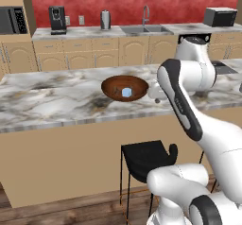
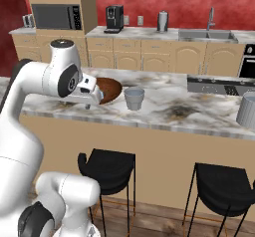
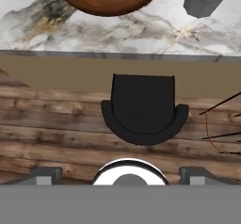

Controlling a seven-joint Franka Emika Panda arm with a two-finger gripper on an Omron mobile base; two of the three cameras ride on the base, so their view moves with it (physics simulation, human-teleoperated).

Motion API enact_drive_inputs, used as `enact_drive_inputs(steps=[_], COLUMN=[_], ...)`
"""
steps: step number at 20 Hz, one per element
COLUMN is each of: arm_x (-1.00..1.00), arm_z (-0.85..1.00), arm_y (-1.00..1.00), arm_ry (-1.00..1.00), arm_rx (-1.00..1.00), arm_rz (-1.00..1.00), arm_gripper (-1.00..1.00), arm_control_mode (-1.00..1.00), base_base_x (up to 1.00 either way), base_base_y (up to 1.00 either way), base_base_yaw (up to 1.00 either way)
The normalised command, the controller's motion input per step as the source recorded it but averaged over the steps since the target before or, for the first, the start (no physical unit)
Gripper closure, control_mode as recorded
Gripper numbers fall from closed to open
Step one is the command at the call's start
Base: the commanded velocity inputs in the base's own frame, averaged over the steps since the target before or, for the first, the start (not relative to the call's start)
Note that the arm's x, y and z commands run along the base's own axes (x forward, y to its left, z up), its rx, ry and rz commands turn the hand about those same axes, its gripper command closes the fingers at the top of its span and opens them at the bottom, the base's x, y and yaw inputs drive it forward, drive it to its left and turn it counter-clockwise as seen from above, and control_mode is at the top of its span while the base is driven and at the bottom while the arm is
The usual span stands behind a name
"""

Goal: There are four ice cubes in the ice bowl. Place two ice cubes in each glass of water.

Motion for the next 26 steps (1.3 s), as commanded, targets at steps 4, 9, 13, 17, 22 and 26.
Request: enact_drive_inputs(steps=[4,9,13,17,22,26], arm_x=[-0.38,-0.38,-0.34,-0.26,-0.22,-0.15], arm_z=[-0.17,-0.22,-0.25,-0.22,-0.17,-0.04], arm_y=[0.00,0.00,0.00,0.00,0.00,-0.02], arm_ry=[0.00,0.00,0.00,0.00,0.00,0.00], arm_rx=[-0.02,-0.03,-0.04,-0.03,-0.01,0.00], arm_rz=[0.00,0.00,0.00,0.00,0.00,0.00], arm_gripper=[-1.00,-1.00,-1.00,-1.00,-1.00,-1.00], arm_control_mode=[-1.00,-1.00,-1.00,-1.00,-1.00,-1.00], base_base_x=[0.00,0.00,0.00,0.00,0.00,0.00], base_base_y=[0.00,0.00,0.00,0.00,0.00,0.00], base_base_yaw=[0.00,0.00,0.00,0.00,0.00,0.00])
